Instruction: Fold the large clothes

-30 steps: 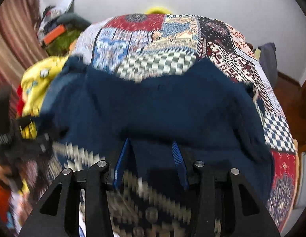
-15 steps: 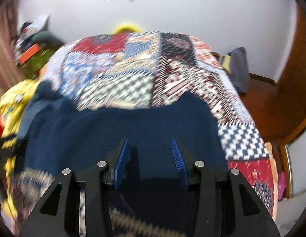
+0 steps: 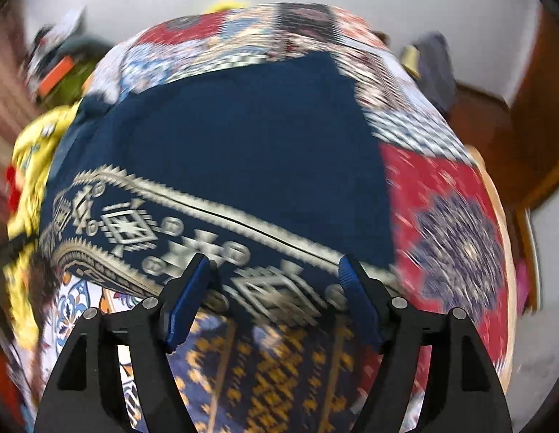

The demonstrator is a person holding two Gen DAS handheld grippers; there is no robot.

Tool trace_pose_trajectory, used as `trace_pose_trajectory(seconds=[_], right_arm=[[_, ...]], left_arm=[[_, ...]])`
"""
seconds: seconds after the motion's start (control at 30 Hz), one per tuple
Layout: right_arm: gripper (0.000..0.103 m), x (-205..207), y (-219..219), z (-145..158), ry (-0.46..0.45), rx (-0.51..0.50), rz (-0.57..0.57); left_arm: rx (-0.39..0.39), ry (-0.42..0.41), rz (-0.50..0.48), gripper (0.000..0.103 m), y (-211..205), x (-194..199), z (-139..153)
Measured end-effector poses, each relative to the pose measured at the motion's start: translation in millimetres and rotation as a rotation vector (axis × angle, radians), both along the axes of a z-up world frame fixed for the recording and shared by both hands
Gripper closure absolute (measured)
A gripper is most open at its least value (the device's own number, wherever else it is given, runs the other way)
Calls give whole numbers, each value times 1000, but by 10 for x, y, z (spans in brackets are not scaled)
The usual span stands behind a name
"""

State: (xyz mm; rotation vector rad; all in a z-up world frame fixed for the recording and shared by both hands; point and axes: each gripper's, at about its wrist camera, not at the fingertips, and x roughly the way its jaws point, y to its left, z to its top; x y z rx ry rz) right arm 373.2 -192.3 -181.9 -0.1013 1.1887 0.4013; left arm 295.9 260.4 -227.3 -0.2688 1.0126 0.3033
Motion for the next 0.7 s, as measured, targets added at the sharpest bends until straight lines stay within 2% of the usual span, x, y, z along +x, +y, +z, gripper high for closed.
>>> trace_pose_trajectory(seconds=[0.13,0.27,0.37,0.43,0.57,0.7], right_arm=[[33,-76,-206,98,-21,-56,-44],[33,-251,-337,297,-76,-105,-34],[33,-319,-344,446,-112,-105,-27],[33,-345,-323,563,-143,-85,-16],[33,-434,-249,668,-184,-61,15],[33,-475,-95,653,-196,-63,66]], left_arm=[[-70,6,58,18,115,-222,24],[-200,-65,102,18,144,-352,185],[-273,-114,92,18,47,-344,297],[-355,-150,80,18,-51,-330,326],[-595,-189,57,18,-232,-214,165],[-756,-143,56,20,-332,-25,-154]])
